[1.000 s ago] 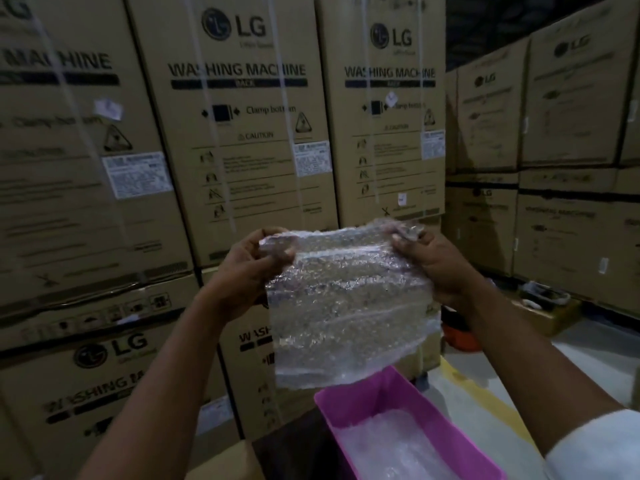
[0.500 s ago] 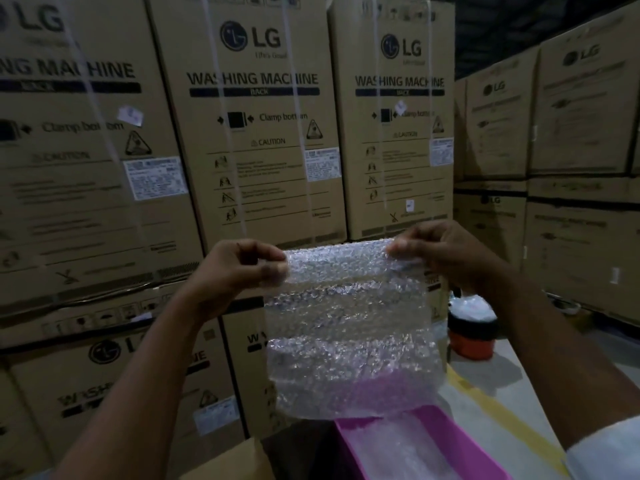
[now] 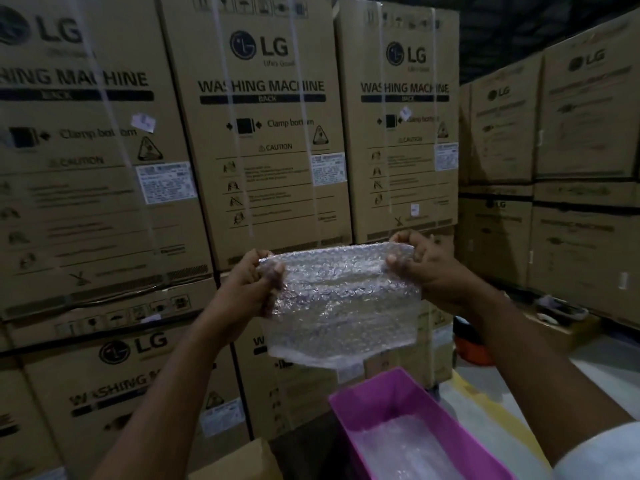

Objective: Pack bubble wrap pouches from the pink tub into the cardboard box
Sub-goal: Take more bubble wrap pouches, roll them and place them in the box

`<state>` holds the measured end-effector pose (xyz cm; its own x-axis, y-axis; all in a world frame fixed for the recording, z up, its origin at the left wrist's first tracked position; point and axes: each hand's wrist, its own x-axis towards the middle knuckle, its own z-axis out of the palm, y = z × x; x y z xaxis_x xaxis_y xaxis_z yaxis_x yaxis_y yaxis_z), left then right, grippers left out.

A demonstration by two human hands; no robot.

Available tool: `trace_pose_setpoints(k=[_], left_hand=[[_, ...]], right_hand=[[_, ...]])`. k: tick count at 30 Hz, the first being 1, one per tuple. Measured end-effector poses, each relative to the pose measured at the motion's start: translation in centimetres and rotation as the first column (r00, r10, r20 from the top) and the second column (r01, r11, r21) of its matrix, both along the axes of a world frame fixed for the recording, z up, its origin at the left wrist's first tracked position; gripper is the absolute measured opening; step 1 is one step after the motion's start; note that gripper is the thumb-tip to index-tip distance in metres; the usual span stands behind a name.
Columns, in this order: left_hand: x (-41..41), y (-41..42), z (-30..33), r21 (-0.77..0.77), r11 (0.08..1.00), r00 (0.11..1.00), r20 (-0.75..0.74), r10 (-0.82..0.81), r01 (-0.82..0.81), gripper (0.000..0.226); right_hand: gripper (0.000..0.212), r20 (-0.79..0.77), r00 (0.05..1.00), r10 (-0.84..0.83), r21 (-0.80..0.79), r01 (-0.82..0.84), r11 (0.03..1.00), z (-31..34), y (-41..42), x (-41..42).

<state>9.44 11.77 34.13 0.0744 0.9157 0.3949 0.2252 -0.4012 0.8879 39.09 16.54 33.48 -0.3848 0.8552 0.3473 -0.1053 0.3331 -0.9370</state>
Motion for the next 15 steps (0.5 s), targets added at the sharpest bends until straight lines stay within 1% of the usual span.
trace_pose_setpoints(k=[2, 3, 4, 6, 7, 8, 9, 10, 11, 13, 15], left_hand=[[-0.5, -0.1, 0.0, 0.038, 0.999, 1.0, 0.03, -0.001, 0.0, 0.012], [-0.8, -0.3, 0.0, 0.039, 0.999, 0.998, 0.05, -0.031, 0.029, 0.018], [-1.1, -0.5, 0.1, 0.033, 0.997, 0.995, 0.063, -0.077, 0.075, 0.023], [-1.7, -0.9, 0.1, 0.013, 0.988, 0.986, 0.071, -0.152, 0.151, 0.03], [-1.9, -1.0, 0.2, 0.01, 0.987, 0.984, 0.072, -0.163, 0.163, 0.026], [-2.0, -1.2, 0.2, 0.015, 0.988, 0.985, 0.076, -0.153, 0.152, 0.018], [-1.9, -1.2, 0.4, 0.016, 0.992, 0.988, 0.09, -0.124, 0.123, 0.014], [-1.8, -1.2, 0.4, 0.011, 0.996, 0.99, 0.106, -0.093, 0.093, 0.018], [-1.8, -1.3, 0.5, -0.003, 0.997, 0.989, 0.126, -0.073, 0.074, 0.023], [-1.4, -1.7, 0.7, -0.035, 0.996, 0.988, 0.137, -0.071, 0.077, 0.03], [-1.2, -2.0, 0.8, -0.05, 0.995, 0.991, 0.108, -0.076, 0.081, 0.034]], right_hand=[[0.048, -0.027, 0.995, 0.098, 0.0, -0.098, 0.995, 0.0, -0.2, 0.5], [0.054, -0.029, 0.991, 0.132, 0.0, -0.132, 0.991, 0.1, -0.3, 0.6], [0.052, -0.027, 0.99, 0.142, -0.002, -0.142, 0.99, 0.1, -0.3, 0.7], [0.035, -0.053, 0.994, 0.097, -0.029, -0.099, 0.995, 0.5, -0.4, 0.7], [0.026, -0.068, 0.996, 0.06, -0.042, -0.063, 0.997, 0.6, -0.3, 0.9], [0.022, -0.092, 0.995, 0.033, -0.049, -0.038, 0.998, 0.6, -0.1, 1.1], [0.029, -0.113, 0.993, 0.022, -0.045, -0.027, 0.999, 0.6, 0.2, 1.3], [0.038, -0.119, 0.993, 0.022, -0.04, -0.027, 0.999, 0.6, 0.3, 1.4], [0.041, -0.115, 0.993, 0.027, -0.037, -0.031, 0.999, 0.6, 0.3, 1.4], [0.032, -0.085, 0.995, 0.054, -0.037, -0.058, 0.998, 0.7, -0.1, 1.2], [0.027, -0.058, 0.996, 0.074, -0.057, -0.078, 0.995, 0.7, -0.4, 1.0]])
